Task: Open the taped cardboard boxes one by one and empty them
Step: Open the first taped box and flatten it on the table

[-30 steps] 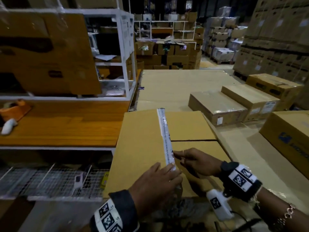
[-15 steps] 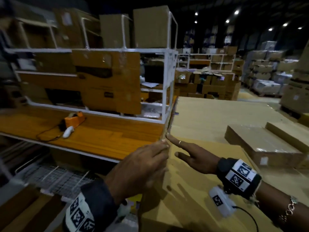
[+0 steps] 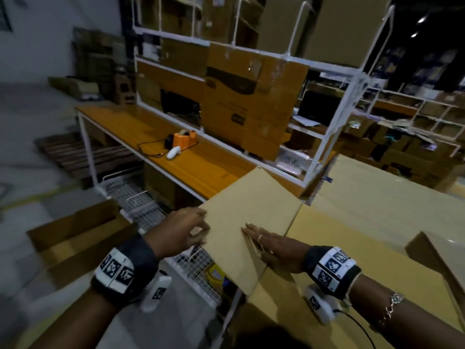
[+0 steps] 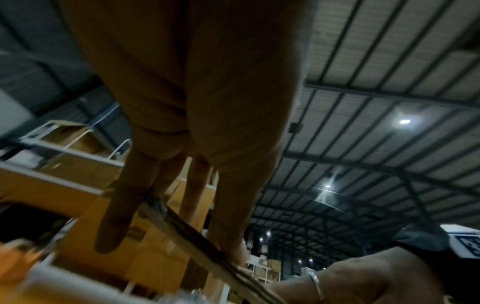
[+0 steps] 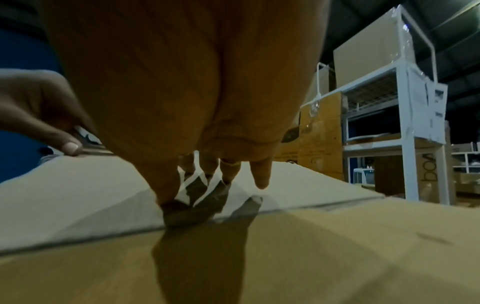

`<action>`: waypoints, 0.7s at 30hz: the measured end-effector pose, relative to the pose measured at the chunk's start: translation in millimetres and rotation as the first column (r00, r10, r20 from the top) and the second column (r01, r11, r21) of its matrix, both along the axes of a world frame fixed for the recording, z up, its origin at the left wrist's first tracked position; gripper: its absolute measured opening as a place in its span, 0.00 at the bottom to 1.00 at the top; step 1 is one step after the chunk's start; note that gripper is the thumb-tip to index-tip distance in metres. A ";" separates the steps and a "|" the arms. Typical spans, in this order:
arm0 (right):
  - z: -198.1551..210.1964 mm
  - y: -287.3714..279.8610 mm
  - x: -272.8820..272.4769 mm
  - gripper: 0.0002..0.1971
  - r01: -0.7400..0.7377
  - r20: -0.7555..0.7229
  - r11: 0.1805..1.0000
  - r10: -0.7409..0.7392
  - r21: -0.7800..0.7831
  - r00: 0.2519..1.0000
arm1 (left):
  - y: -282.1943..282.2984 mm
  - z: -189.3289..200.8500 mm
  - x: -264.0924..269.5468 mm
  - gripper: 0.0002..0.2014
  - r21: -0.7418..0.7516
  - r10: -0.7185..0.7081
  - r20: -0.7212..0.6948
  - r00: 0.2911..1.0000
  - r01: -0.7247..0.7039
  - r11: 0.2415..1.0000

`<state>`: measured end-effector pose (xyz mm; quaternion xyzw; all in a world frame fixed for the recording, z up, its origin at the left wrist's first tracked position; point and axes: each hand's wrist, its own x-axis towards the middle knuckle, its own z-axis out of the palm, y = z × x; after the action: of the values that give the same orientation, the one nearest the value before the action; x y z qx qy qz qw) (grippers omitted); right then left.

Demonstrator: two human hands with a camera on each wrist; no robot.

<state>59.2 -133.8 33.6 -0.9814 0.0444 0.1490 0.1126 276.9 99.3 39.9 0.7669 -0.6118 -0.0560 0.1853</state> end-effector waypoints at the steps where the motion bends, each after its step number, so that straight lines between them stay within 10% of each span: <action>1: -7.1 -1.1 1.8 0.32 -0.001 -0.018 1.000 0.001 -0.001 1.000 | 1.1 -14.6 4.4 0.17 0.006 0.019 -0.051 0.998 -0.019 1.000; 11: -27.8 -2.4 -2.5 0.25 0.116 -0.113 0.992 -0.111 0.044 0.987 | -0.9 -146.1 -14.3 0.22 0.005 -0.013 -0.658 0.753 0.022 1.000; 21: -7.3 -18.2 3.9 0.19 0.164 -0.107 0.986 -0.161 0.021 0.981 | -25.9 -116.3 -61.9 0.34 0.022 0.130 -0.519 0.845 -0.138 0.990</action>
<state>63.2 -151.9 26.2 -0.9635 0.1282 0.1911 0.1366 215.0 73.3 -76.5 0.7628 -0.4846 -0.2426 0.3528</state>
